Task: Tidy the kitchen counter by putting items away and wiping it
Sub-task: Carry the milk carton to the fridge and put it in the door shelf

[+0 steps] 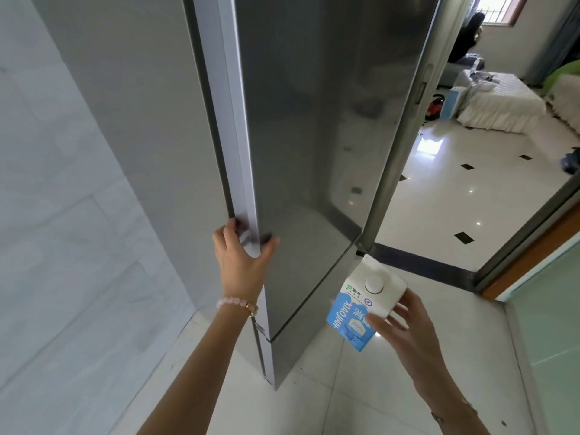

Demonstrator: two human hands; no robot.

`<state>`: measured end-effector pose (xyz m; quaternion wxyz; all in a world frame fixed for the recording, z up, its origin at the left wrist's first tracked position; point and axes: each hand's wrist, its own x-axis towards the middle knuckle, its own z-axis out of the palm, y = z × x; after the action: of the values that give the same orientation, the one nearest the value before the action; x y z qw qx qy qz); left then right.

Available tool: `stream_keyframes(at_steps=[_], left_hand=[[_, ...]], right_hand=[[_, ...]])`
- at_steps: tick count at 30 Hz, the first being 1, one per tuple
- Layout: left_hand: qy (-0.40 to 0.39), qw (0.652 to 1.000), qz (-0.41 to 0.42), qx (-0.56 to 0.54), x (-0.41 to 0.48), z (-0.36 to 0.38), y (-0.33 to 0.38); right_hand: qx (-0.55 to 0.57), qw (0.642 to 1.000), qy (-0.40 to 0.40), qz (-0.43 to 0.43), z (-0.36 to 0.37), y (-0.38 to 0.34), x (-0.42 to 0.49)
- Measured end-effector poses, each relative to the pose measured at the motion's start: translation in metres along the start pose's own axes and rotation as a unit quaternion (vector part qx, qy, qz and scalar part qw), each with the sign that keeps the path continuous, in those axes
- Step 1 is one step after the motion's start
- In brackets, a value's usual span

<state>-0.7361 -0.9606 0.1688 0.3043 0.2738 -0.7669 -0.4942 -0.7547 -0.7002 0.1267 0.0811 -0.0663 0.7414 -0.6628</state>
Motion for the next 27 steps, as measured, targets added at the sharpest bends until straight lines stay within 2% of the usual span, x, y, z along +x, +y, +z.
stream_keyframes(at_steps=[6, 16, 22, 27], left_hand=[[0.046, 0.998, -0.016, -0.029, -0.001, 0.01, 0.007], [0.059, 0.997, -0.031, -0.033, -0.005, 0.01, 0.011], [0.092, 0.996, 0.002, -0.002, -0.07, 0.05, 0.03], [0.078, 0.997, 0.012, 0.001, -0.13, 0.096, 0.051]], right_hand=[[0.0, 1.0, 0.003, -0.004, -0.009, 0.002, 0.005], [-0.008, 1.0, 0.012, -0.025, -0.049, -0.005, -0.001], [-0.022, 0.998, 0.027, -0.047, -0.081, -0.028, -0.007], [0.023, 0.997, 0.042, -0.061, -0.129, -0.035, -0.021]])
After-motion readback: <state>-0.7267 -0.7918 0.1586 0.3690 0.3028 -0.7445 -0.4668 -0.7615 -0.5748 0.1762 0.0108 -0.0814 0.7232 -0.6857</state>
